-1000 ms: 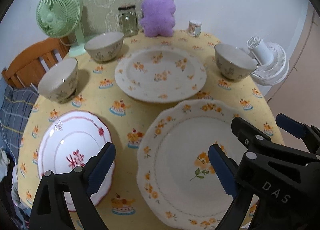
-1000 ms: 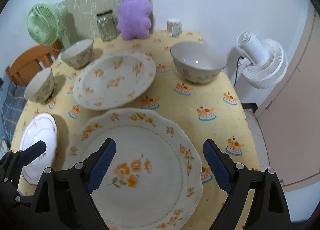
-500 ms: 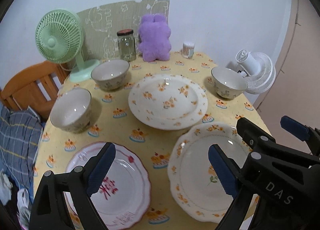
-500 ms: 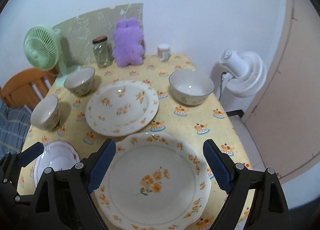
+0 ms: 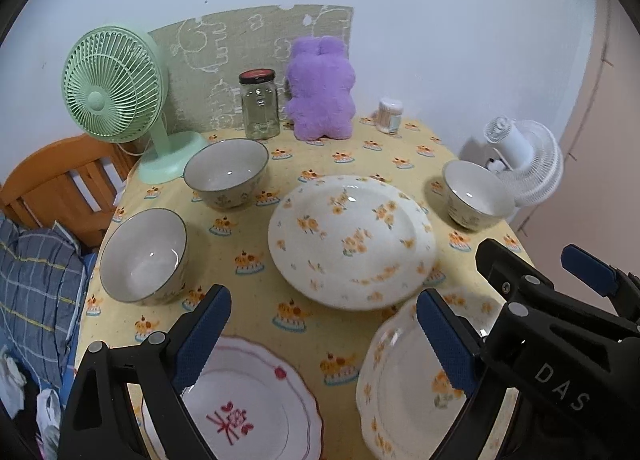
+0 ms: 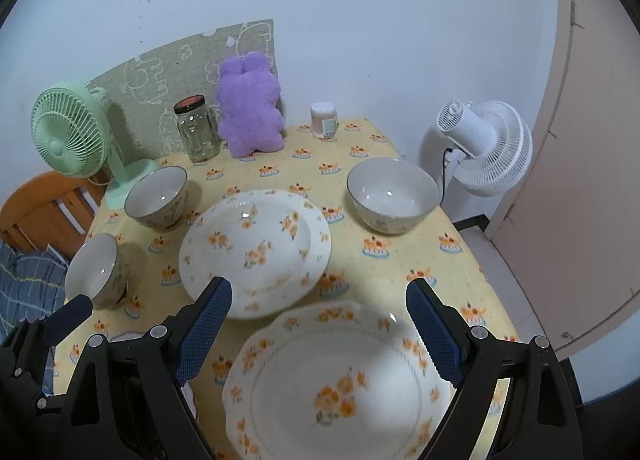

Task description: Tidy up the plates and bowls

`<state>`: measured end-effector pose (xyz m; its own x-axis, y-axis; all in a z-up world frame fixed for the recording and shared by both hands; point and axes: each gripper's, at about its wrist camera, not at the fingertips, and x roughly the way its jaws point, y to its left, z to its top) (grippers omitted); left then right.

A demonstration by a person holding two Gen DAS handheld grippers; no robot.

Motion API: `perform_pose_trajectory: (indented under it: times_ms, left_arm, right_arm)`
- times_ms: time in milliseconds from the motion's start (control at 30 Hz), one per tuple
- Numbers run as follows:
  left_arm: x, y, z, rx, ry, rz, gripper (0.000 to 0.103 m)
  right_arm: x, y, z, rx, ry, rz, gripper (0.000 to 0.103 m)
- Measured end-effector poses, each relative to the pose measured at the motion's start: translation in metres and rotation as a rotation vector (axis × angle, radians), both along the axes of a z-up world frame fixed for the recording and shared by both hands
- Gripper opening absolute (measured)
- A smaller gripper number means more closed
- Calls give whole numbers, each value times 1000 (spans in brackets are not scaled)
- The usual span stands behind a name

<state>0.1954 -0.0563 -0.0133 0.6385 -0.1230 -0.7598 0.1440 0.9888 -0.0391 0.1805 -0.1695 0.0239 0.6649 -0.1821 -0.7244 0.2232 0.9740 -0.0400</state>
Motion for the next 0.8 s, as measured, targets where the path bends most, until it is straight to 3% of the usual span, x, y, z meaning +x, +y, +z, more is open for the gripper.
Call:
perform_pose_trajectory:
  times_ms: [400, 800]
  left_arm:
    - [78, -13, -26, 36, 34, 119, 95]
    - [134, -12, -73, 90, 128, 194, 91]
  right_arm:
    - [89, -22, -25, 39, 38, 50, 91]
    - [154, -32, -76, 95, 126, 79, 91]
